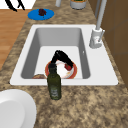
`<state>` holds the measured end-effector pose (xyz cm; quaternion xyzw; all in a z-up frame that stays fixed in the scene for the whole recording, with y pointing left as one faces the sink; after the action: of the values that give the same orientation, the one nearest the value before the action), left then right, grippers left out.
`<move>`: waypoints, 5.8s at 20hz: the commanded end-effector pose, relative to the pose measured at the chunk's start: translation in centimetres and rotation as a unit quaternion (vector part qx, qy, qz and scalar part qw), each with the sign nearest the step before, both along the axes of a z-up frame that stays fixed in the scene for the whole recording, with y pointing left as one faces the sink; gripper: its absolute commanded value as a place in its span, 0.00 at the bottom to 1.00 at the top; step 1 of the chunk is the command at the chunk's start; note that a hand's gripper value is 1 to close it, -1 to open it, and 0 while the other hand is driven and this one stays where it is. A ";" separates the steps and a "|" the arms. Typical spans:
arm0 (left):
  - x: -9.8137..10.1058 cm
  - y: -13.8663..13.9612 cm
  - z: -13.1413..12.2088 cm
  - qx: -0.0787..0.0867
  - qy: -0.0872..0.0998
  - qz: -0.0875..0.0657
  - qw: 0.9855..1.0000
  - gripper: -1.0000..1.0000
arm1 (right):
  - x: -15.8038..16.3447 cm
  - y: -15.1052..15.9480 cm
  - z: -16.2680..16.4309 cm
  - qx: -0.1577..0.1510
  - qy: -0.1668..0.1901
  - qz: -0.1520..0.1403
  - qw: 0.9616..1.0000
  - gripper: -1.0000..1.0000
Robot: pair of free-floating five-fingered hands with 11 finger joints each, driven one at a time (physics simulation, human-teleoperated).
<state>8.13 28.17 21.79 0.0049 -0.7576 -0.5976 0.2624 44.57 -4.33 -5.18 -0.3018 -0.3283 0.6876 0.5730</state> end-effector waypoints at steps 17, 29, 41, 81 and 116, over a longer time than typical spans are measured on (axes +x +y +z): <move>0.0 0.0 0.0 0.000 0.000 0.000 1.000 0.50 | 6.0 -0.3 -0.1 0.026 0.025 0.002 0.999 0.00; 0.0 0.0 0.0 0.000 0.000 0.000 1.000 0.50 | 0.4 0.2 2.7 0.029 0.028 0.000 0.999 0.00; 0.0 0.0 0.0 0.000 0.000 0.000 1.000 0.50 | 0.1 -0.1 0.9 0.040 0.030 0.001 0.999 0.00; 0.0 0.0 0.0 0.000 0.000 0.000 1.000 0.50 | 4.7 -0.6 -5.7 0.042 -0.114 0.030 0.992 1.00; 0.0 0.0 0.0 0.000 0.000 0.000 1.000 0.50 | 5.6 -2.9 5.8 0.018 -0.129 0.032 0.991 1.00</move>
<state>8.13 28.17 21.79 0.0049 -0.7576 -0.5976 0.2624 50.79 -6.28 -1.55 -0.3718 -0.4142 0.6611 0.5031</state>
